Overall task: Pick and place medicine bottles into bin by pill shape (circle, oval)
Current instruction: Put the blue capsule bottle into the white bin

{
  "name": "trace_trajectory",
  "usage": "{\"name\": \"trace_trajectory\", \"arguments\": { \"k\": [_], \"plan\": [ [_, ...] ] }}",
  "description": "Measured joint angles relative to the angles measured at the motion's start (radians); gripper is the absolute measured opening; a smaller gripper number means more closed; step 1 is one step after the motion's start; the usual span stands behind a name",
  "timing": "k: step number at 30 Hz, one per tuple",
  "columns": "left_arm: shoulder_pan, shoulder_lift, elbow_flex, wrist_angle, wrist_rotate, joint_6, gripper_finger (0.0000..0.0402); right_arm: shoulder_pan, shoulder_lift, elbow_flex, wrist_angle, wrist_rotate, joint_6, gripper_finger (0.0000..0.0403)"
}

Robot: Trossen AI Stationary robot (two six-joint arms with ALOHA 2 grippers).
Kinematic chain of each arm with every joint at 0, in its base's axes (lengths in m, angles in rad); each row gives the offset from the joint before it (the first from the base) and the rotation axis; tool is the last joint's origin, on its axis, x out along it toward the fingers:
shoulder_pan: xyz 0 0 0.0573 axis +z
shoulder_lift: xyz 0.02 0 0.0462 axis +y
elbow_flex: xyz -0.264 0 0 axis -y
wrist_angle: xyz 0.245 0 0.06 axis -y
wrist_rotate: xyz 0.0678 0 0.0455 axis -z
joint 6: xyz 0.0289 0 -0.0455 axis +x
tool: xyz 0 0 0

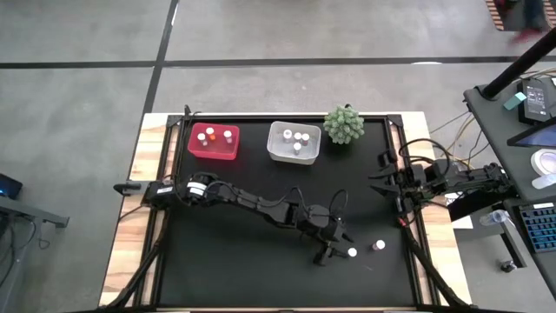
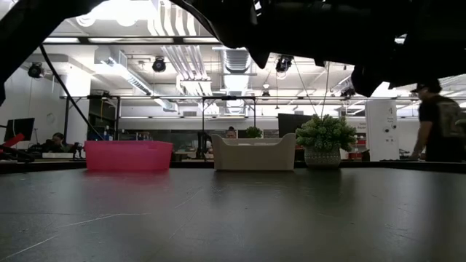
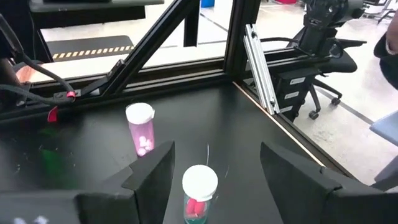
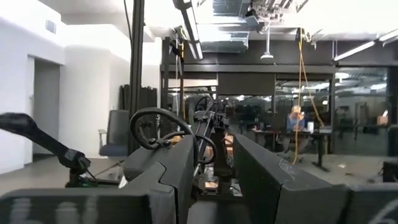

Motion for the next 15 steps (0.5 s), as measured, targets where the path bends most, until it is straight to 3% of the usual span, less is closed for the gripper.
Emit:
{"name": "trace_trajectory", "arguments": {
  "k": [3, 10, 15],
  "plan": [
    [-0.015, 0.0, 0.0, 0.01, -0.012, 0.006, 0.0221, 0.0, 0.002, 0.0, -0.001, 0.0, 0.041, 0.0105],
    [-0.064, 0.059, 0.0, 0.035, -0.255, 0.018, 0.0221, 0.002, -0.001, -0.001, -0.091, -0.001, 0.098, 0.0105],
    [-0.059, 0.066, 0.002, 0.064, -0.273, -0.006, 0.0221, 0.002, 0.002, -0.002, -0.103, 0.024, 0.162, 0.0105]
  ]
}}
